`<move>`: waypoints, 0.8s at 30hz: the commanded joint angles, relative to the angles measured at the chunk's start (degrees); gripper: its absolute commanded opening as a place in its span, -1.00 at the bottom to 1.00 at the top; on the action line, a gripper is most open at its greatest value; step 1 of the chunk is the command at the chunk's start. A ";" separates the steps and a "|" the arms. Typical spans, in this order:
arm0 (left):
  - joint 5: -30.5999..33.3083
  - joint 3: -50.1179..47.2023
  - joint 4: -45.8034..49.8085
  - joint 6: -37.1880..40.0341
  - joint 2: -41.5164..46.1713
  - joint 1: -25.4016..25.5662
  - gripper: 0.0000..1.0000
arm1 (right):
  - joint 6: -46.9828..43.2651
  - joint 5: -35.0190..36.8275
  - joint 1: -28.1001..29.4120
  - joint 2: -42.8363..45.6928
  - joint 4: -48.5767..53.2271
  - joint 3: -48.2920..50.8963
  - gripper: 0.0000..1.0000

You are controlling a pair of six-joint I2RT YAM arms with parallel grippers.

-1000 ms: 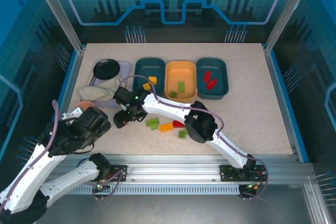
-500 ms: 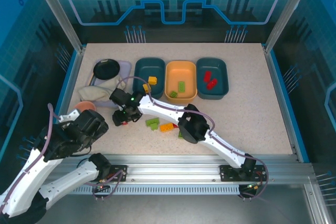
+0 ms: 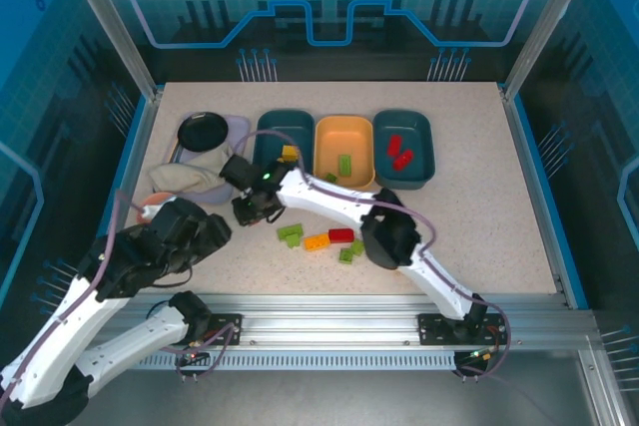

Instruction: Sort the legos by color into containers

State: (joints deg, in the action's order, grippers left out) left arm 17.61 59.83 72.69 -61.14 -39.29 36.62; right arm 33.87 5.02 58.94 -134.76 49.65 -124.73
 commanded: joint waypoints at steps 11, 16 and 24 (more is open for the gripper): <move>-22.78 4.12 -34.97 12.89 -25.83 0.79 0.58 | -7.31 5.35 -38.60 32.00 4.45 31.37 -0.69; -23.56 6.79 -37.35 12.44 -33.22 1.25 0.57 | -7.45 0.19 -44.26 25.35 4.03 31.44 -0.68; -22.29 9.53 -36.46 11.59 -39.95 2.18 0.57 | -4.19 -4.14 -46.35 14.98 5.99 27.56 -0.63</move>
State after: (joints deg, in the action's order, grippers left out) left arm -4.36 67.42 36.49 -49.98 -78.13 38.26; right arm 28.38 4.01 13.63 -118.21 53.25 -94.48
